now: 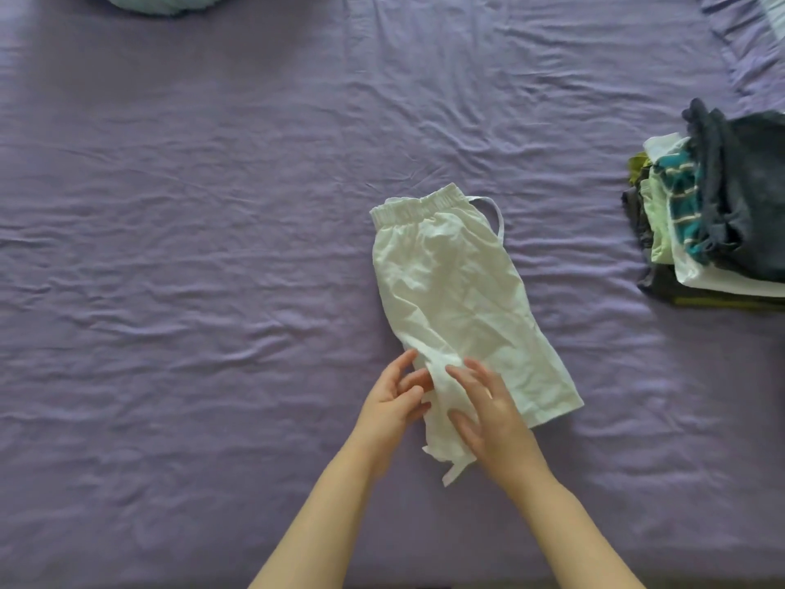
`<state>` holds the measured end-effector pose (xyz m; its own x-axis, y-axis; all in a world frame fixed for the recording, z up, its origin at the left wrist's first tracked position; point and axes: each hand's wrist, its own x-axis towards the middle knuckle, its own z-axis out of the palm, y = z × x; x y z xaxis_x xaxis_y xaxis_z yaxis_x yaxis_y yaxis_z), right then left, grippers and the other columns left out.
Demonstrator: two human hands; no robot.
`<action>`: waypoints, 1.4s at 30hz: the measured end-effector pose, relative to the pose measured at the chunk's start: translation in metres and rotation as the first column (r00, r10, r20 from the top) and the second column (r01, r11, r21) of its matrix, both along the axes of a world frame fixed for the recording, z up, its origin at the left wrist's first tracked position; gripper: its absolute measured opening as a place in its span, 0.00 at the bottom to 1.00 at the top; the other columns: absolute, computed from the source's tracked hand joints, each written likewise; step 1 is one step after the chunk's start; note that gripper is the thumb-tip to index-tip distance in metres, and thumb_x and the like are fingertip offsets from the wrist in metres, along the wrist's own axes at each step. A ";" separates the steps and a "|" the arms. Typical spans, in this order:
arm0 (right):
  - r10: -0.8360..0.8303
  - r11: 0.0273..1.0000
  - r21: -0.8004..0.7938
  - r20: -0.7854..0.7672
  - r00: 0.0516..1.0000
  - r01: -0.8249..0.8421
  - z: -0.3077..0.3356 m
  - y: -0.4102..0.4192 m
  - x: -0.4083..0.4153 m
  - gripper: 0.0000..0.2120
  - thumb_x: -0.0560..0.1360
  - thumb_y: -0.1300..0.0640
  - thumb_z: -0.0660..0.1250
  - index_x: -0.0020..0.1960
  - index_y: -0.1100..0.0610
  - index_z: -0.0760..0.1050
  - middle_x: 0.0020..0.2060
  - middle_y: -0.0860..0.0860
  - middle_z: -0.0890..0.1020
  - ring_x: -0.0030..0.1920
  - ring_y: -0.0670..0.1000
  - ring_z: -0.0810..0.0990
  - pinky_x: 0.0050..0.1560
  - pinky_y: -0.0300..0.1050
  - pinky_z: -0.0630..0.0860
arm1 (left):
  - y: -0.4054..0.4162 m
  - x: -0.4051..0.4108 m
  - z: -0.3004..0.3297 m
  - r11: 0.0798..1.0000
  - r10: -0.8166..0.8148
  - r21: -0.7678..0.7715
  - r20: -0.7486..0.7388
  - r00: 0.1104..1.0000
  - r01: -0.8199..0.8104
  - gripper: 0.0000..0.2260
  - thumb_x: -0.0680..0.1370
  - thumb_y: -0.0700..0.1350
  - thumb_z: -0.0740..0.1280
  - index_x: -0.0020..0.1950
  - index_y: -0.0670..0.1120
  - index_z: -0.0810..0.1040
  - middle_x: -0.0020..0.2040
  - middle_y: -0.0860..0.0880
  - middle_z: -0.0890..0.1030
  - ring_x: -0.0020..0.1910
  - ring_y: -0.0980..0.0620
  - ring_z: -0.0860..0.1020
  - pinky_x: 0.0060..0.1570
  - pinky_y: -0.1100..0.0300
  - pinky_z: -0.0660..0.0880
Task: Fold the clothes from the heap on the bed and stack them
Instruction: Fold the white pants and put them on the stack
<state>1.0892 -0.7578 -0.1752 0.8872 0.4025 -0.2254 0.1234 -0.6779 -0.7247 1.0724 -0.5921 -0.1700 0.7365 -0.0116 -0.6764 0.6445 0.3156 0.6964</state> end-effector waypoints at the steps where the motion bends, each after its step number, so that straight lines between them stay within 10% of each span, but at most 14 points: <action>1: -0.124 0.990 0.060 -0.025 0.992 0.125 0.002 -0.006 0.007 0.19 0.75 0.64 0.68 0.63 0.48 0.75 0.60 0.36 0.71 0.62 0.42 0.72 0.56 0.23 0.65 | -0.001 0.003 0.002 0.999 -0.022 0.027 0.015 1.000 0.022 0.22 0.80 0.33 0.59 0.69 0.53 0.67 0.60 0.49 0.80 0.61 0.53 0.77 0.62 0.55 0.74; 4: -0.247 0.963 0.091 -0.076 0.966 0.254 0.005 -0.023 0.028 0.10 0.74 0.64 0.68 0.47 0.49 0.80 0.43 0.39 0.81 0.47 0.44 0.80 0.48 0.32 0.73 | -0.002 0.008 0.004 0.976 -0.127 0.184 0.062 0.990 0.114 0.22 0.78 0.33 0.62 0.69 0.52 0.68 0.60 0.51 0.79 0.60 0.60 0.77 0.61 0.62 0.73; 10: -0.276 0.961 0.024 0.028 0.961 0.275 0.007 -0.041 0.059 0.06 0.76 0.65 0.66 0.49 0.58 0.80 0.40 0.42 0.79 0.41 0.46 0.78 0.43 0.23 0.67 | -0.013 0.008 -0.011 0.680 -0.319 0.711 0.069 0.945 0.178 0.18 0.74 0.43 0.69 0.64 0.49 0.73 0.56 0.54 0.77 0.59 0.55 0.73 0.59 0.57 0.71; 20: -0.239 0.967 0.086 0.001 0.971 0.238 0.014 -0.047 0.067 0.07 0.76 0.64 0.66 0.50 0.55 0.80 0.41 0.42 0.81 0.40 0.39 0.78 0.43 0.27 0.70 | -0.072 0.023 -0.023 0.459 -0.314 0.872 -0.022 0.949 0.171 0.16 0.72 0.57 0.70 0.51 0.49 0.72 0.47 0.55 0.77 0.48 0.52 0.74 0.51 0.54 0.69; 32: -0.105 0.981 0.139 -0.193 0.976 0.134 0.002 -0.014 0.039 0.08 0.77 0.57 0.67 0.53 0.46 0.79 0.43 0.42 0.82 0.44 0.39 0.79 0.44 0.28 0.70 | 0.015 -0.019 -0.018 0.884 0.133 0.444 0.065 0.989 -0.148 0.16 0.79 0.35 0.59 0.50 0.52 0.82 0.50 0.50 0.81 0.48 0.53 0.79 0.47 0.55 0.78; 37: 0.307 0.952 0.096 -0.352 0.884 -0.292 -0.020 0.009 0.006 0.17 0.79 0.42 0.57 0.63 0.45 0.75 0.60 0.38 0.76 0.66 0.40 0.67 0.67 0.32 0.60 | 0.056 -0.033 -0.024 0.925 0.251 0.319 -0.111 0.962 -0.205 0.12 0.75 0.36 0.57 0.41 0.43 0.80 0.38 0.47 0.81 0.38 0.49 0.78 0.35 0.59 0.77; 42: 0.486 0.801 -0.262 -0.239 0.840 -0.538 -0.040 0.012 -0.014 0.20 0.80 0.40 0.49 0.71 0.40 0.61 0.77 0.45 0.51 0.77 0.51 0.43 0.73 0.55 0.45 | 0.054 -0.035 -0.042 0.836 0.001 0.538 -0.198 0.980 0.108 0.15 0.72 0.54 0.72 0.53 0.49 0.73 0.54 0.52 0.73 0.52 0.53 0.74 0.47 0.61 0.72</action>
